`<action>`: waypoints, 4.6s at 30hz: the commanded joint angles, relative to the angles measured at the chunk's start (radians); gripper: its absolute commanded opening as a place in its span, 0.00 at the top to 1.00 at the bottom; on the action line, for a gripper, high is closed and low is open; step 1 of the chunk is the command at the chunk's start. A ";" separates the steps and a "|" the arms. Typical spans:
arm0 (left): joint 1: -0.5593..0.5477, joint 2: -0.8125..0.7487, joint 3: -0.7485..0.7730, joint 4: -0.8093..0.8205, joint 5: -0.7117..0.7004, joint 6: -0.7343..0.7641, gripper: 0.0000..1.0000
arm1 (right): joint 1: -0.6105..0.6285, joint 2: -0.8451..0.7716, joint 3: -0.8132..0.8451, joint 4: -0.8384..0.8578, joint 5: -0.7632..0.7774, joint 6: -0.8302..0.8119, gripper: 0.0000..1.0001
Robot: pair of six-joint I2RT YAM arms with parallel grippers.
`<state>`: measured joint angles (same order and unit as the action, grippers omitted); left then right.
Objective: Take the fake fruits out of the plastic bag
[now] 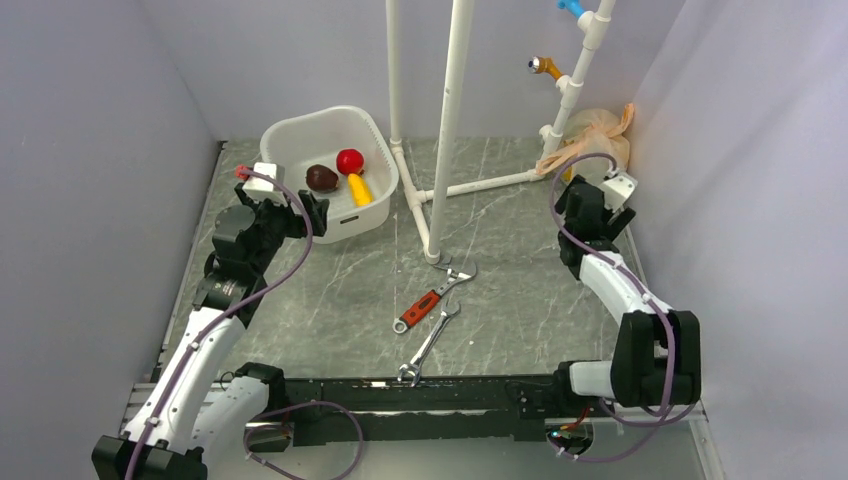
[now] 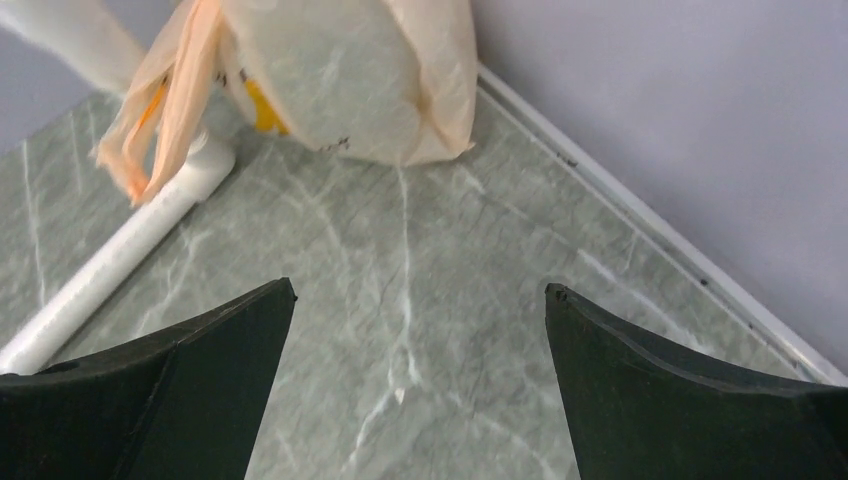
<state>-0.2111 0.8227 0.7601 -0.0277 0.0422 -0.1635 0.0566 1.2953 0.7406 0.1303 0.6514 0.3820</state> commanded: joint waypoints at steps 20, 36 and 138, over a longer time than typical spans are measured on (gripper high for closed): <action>-0.004 0.013 0.060 0.020 0.125 -0.052 0.01 | -0.187 0.519 0.410 0.340 -0.333 -0.104 0.02; -0.002 0.031 0.064 0.019 0.146 -0.057 0.01 | -0.193 0.669 0.561 0.195 -0.230 -0.192 0.29; -0.201 -0.261 0.027 -0.069 -0.593 0.151 0.02 | 1.199 0.237 0.641 -0.271 -0.393 -0.061 1.00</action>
<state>-0.4114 0.6189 0.8017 -0.1177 -0.3264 -0.0448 1.2537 1.3914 1.2484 -0.1745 0.2630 0.3759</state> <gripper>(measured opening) 0.973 0.007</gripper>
